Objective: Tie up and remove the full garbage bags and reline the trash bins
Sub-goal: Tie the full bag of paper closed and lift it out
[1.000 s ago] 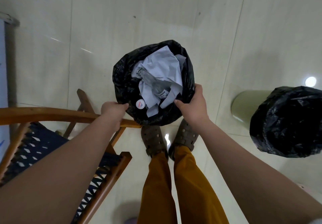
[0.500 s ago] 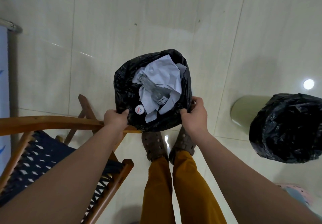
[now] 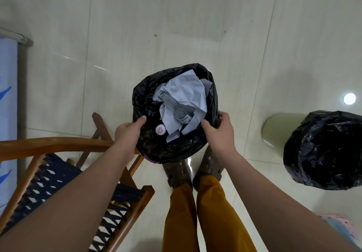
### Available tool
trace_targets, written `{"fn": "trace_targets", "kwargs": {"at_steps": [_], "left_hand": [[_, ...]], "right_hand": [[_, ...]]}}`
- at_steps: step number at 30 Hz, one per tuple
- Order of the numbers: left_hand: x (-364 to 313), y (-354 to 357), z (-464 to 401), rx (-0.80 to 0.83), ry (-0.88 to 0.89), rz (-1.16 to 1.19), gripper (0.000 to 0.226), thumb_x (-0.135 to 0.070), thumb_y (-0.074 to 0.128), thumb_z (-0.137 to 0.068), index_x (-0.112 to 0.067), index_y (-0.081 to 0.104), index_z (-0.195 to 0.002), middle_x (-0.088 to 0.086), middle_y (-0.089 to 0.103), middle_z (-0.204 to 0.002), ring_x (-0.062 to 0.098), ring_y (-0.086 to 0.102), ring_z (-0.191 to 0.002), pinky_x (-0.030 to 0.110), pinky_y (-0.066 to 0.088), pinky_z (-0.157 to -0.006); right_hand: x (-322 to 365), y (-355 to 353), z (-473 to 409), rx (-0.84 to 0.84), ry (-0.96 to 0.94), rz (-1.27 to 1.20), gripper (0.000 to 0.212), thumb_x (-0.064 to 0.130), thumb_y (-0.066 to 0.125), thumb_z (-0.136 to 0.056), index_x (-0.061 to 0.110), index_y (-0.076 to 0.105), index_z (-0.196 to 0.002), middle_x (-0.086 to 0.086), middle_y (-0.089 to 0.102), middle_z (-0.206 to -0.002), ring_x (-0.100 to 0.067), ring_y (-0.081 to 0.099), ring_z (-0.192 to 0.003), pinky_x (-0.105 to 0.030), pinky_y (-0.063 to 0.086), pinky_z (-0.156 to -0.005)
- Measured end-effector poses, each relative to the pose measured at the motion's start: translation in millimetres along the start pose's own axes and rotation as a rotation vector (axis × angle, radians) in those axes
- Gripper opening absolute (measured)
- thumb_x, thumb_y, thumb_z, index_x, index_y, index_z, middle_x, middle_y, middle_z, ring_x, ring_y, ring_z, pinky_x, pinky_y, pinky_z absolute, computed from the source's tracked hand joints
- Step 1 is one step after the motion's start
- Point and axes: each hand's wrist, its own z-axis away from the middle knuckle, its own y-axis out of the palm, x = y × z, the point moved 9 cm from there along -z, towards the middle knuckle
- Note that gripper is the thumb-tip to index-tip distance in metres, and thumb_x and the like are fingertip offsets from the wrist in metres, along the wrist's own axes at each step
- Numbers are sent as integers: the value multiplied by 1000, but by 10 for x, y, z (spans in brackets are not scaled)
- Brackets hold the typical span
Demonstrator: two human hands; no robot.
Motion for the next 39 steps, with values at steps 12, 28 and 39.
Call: {"fn": "trace_targets", "kwargs": {"at_steps": [12, 28, 39], "left_hand": [[-717, -207, -14, -304, 352, 124, 13, -19, 68, -85, -26, 66, -75, -1, 70, -86, 13, 66, -79, 21, 51, -64], [-1252, -132, 297, -328, 652, 182, 14, -22, 59, -93, -28, 70, -87, -15, 69, -84, 1, 65, -84, 29, 52, -93], [-579, -328, 689, -294, 424, 143, 50, -40, 67, -88, -22, 52, -131, -5, 59, -121, 12, 58, -105, 12, 43, -65]], "right_hand": [[552, -213, -544, -187, -156, 149, 22, 2, 43, -92, 8, 63, -100, 2, 62, -87, -18, 56, -84, -23, 43, -73], [865, -264, -570, -209, -282, -42, 23, 12, 49, -98, 4, 71, -100, -8, 71, -95, -23, 65, -93, -35, 52, -87], [497, -744, 104, -257, -129, -49, 23, 22, 56, -96, 18, 63, -117, 1, 64, -107, -14, 60, -97, -38, 53, -90]]}}
